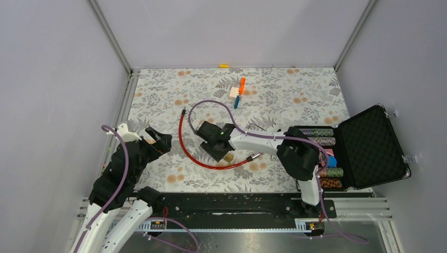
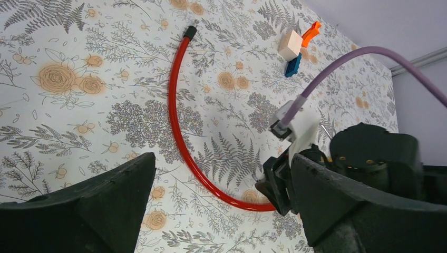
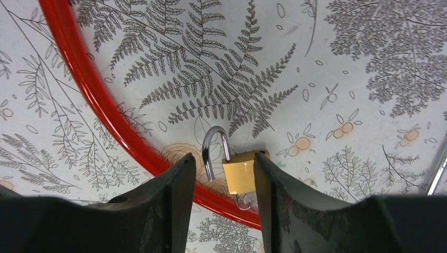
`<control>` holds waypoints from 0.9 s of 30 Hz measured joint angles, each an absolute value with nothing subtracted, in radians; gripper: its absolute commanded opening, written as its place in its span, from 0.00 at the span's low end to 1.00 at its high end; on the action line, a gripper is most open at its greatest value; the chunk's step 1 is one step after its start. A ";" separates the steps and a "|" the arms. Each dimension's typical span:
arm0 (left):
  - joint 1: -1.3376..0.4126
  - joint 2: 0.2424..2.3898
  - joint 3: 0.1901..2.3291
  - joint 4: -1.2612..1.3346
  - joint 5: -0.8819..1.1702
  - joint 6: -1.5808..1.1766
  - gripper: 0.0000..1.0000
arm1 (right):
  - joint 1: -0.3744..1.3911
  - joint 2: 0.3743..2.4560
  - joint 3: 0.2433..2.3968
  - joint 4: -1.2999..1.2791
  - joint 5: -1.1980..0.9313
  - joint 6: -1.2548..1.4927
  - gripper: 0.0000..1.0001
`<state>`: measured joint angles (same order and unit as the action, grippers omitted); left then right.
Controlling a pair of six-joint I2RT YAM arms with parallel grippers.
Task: Lock with the key
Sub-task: Pick up the lock from the center of the board.
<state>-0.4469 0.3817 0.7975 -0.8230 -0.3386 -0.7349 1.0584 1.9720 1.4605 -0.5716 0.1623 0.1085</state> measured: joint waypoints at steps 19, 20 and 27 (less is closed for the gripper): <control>-0.447 0.382 0.803 -0.830 -0.322 -0.731 0.99 | 1.061 2.008 1.461 -0.556 0.146 0.057 0.00; -0.447 0.384 0.805 -0.829 -0.310 -0.728 0.99 | 1.061 1.997 1.461 -0.558 0.152 0.062 0.00; -0.447 0.459 0.799 -0.732 -0.092 -0.682 0.99 | 1.061 1.785 1.472 -0.567 0.245 0.140 0.00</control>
<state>-0.4469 0.4587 0.7994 -0.7322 -0.0921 -0.6815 1.0607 1.7847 1.4719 -0.5674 0.2451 0.1398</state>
